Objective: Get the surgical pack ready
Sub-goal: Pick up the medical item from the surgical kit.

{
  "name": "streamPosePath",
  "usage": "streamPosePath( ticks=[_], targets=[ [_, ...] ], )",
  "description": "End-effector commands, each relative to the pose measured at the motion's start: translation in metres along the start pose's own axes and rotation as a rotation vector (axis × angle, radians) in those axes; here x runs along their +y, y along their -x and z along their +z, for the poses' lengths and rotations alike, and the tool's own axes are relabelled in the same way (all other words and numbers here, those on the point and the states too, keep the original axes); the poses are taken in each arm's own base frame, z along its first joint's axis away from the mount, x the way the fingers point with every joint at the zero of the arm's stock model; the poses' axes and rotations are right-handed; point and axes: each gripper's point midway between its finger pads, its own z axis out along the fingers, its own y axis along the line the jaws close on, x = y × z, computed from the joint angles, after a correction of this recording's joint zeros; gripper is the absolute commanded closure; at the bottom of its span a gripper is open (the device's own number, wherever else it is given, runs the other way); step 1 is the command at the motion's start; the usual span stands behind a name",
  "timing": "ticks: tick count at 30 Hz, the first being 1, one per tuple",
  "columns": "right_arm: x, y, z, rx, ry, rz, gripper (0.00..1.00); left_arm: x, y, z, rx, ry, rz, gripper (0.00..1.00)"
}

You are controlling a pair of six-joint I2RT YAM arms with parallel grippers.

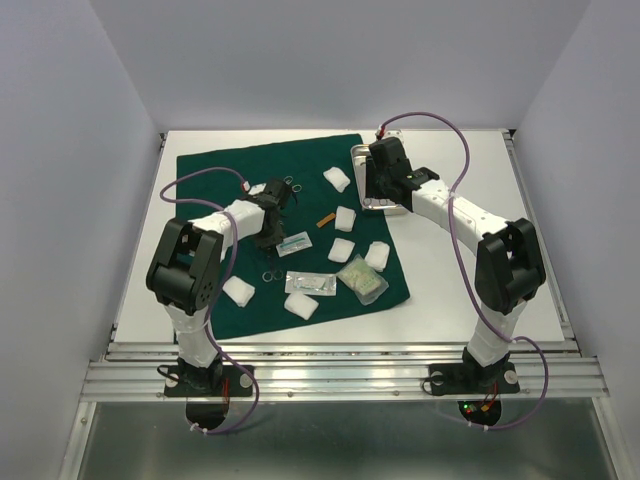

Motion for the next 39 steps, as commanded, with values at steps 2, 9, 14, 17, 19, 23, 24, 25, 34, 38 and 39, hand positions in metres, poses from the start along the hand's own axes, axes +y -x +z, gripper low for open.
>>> streamPosePath(
  ticks=[2,9,14,17,19,23,24,25,34,38,39],
  targets=[
    [0.003,0.021,-0.017,-0.056,0.026,0.034,0.53,0.015,-0.014,0.009,0.025,0.038,-0.001,0.71],
    [0.005,0.022,-0.017,-0.057,0.034,0.040,0.53,0.020,-0.011,0.002,0.004,0.049,-0.002,0.71],
    [0.006,0.024,-0.017,-0.055,0.040,0.035,0.53,0.022,-0.007,-0.002,-0.012,0.053,0.001,0.64],
    [0.007,0.023,-0.016,-0.052,0.040,0.031,0.53,0.023,-0.005,-0.001,-0.014,0.055,0.004,0.64],
    [0.007,0.023,-0.016,-0.051,0.042,0.032,0.54,0.024,-0.005,0.002,-0.010,0.065,0.006,0.66],
    [0.005,0.021,-0.016,-0.050,0.037,0.033,0.53,0.025,-0.003,0.006,-0.010,0.070,-0.002,0.66],
    [0.005,0.022,-0.017,-0.053,0.036,0.034,0.53,0.026,-0.002,0.005,-0.011,0.070,-0.005,0.66],
    [0.004,0.021,-0.017,-0.051,0.034,0.033,0.53,0.026,-0.003,0.006,-0.012,0.069,-0.006,0.66],
    [0.004,0.018,-0.017,-0.044,0.035,0.037,0.53,0.034,0.005,-0.002,-0.050,0.056,-0.045,0.65],
    [0.005,0.018,-0.017,-0.046,0.037,0.038,0.53,0.034,0.004,-0.005,-0.057,0.044,-0.055,0.61],
    [0.004,0.018,-0.018,-0.047,0.036,0.038,0.53,0.032,0.007,-0.006,-0.070,0.029,-0.062,0.58]
  ],
)
